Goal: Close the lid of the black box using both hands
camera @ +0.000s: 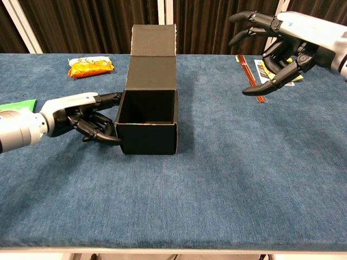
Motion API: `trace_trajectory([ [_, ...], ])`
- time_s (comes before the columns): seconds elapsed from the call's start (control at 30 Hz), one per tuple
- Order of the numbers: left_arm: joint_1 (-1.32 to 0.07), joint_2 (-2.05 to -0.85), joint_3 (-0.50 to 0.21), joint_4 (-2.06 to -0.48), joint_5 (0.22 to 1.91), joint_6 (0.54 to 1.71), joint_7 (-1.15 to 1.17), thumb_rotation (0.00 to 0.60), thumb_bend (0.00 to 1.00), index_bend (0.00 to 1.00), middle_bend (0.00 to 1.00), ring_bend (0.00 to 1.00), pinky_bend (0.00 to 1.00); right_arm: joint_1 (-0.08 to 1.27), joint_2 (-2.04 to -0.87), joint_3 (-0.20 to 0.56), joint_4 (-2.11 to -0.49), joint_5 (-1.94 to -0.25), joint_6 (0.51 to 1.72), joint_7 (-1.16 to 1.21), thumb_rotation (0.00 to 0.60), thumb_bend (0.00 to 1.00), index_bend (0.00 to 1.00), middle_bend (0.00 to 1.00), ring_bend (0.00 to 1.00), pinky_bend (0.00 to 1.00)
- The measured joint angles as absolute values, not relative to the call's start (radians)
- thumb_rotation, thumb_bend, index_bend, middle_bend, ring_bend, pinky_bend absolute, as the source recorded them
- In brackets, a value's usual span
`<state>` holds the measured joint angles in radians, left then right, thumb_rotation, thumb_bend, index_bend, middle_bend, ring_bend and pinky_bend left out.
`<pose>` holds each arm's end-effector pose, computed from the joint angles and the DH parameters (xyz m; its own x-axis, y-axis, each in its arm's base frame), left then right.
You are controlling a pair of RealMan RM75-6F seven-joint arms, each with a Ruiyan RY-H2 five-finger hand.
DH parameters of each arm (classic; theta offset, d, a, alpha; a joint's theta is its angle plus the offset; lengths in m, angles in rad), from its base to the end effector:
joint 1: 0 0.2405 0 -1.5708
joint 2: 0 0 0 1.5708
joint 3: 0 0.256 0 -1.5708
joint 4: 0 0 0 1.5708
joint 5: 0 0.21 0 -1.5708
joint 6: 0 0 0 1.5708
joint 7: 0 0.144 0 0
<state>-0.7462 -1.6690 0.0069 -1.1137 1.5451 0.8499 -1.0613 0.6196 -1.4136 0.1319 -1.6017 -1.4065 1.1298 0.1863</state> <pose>-0.1955 0.3254 -0.0700 -0.3044 0.6959 0.6504 0.8958 -0.0230 0.4439 -0.1537 -0.3100 0.0330 0.0471 -0.2911 0.9555 -0.9159 -0.3944 -0.0750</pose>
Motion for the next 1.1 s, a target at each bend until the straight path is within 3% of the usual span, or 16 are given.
trace_trajectory([
  [0.3, -0.752, -1.706, 0.011, -1.072, 1.549, 0.860, -1.122, 0.597, 0.12, 0.02, 0.04, 0.62, 0.84, 0.607, -1.423, 0.134, -1.588, -1.396, 1.118, 0.200, 0.600, 0.00, 0.03, 0.22, 0.76, 1.00],
  [0.37, -0.750, -1.717, 0.002, -1.067, 1.536, 0.860, -1.137, 0.599, 0.12, 0.11, 0.13, 0.65, 0.84, 0.605, -1.428, 0.134, -1.584, -1.389, 1.113, 0.199, 0.600, 0.00, 0.03, 0.23, 0.76, 1.00],
  [0.53, -0.742, -1.755, -0.041, -1.053, 1.476, 0.857, -1.146, 0.600, 0.11, 0.51, 0.52, 0.75, 0.90, 0.605, -1.436, 0.146, -1.592, -1.344, 1.092, 0.193, 0.600, 0.00, 0.06, 0.26, 0.76, 1.00],
  [0.6, -0.739, -1.758, -0.053, -1.057, 1.469, 0.864, -1.141, 0.600, 0.11, 0.57, 0.59, 0.76, 0.91, 0.608, -1.441, 0.160, -1.604, -1.300, 1.078, 0.179, 0.600, 0.00, 0.09, 0.27, 0.76, 1.00],
  [0.83, -0.720, -1.696, -0.047, -1.162, 1.512, 0.941, -1.129, 0.600, 0.11, 0.58, 0.59, 0.76, 0.91, 0.657, -1.473, 0.238, -1.622, -1.029, 1.005, 0.061, 0.600, 0.00, 0.12, 0.28, 0.76, 1.00],
  [1.1, -0.712, -1.635, -0.028, -1.286, 1.569, 0.999, -1.088, 0.600, 0.11, 0.57, 0.58, 0.76, 0.91, 0.811, -1.571, 0.375, -1.575, -0.647, 0.909, -0.063, 0.600, 0.00, 0.15, 0.30, 0.76, 1.00],
])
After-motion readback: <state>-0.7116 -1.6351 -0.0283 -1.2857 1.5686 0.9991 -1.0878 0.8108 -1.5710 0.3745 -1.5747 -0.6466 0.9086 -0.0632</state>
